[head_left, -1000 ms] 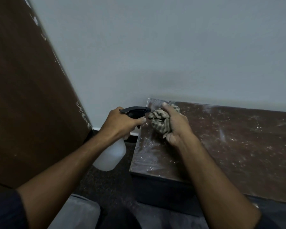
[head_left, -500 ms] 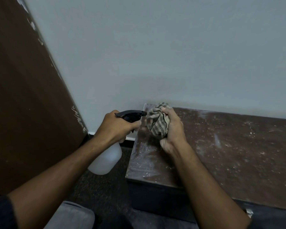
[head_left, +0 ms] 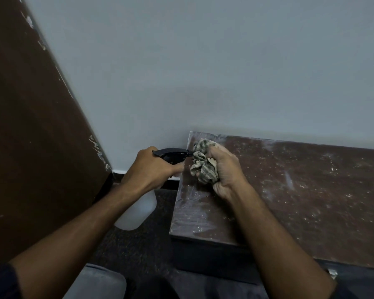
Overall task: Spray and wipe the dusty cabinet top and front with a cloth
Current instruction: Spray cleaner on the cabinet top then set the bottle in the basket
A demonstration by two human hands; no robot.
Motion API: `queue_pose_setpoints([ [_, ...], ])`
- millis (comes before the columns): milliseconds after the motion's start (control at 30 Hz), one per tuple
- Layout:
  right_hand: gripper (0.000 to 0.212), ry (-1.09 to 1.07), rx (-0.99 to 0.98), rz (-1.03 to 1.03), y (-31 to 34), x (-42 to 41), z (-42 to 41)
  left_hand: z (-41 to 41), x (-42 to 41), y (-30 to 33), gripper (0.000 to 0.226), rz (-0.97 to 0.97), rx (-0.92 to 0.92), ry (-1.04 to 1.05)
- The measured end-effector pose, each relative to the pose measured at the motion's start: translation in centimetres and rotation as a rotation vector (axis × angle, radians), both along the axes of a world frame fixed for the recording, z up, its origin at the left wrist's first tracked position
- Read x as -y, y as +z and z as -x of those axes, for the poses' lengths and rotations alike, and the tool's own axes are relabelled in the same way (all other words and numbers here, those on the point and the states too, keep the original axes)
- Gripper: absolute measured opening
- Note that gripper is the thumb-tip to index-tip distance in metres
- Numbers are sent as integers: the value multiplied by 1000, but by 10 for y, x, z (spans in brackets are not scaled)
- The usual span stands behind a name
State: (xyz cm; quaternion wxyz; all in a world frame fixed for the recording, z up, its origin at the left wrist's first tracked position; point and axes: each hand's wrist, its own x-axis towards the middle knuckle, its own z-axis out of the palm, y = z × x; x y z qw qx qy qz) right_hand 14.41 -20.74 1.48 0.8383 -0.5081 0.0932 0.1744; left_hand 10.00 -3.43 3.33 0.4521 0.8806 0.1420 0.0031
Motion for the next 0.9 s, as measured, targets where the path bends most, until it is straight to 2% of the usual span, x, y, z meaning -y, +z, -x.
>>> queue_pose_setpoints([
  [67,29,25,3,12,0,-2,-1,-3,-3,-1,53,8,-12,-35],
  [200,31,72,-2,72,7,-2,-7,-3,-10,6,29,49,11,-28],
  [267,31,99,-7,128,12,-5,-13,-2,-14,10,23,113,6,-28],
  [400,25,103,-9,131,18,-12,-23,-5,-21,14,23,203,14,-41],
  [567,26,106,-3,111,16,-3,-29,-20,-20,15,24,173,5,-28],
  [767,41,191,-14,65,-2,7,-44,-22,-16,-8,53,54,-36,84],
  [900,40,228,22,82,-10,9,-41,-12,-8,-14,44,40,-77,132],
])
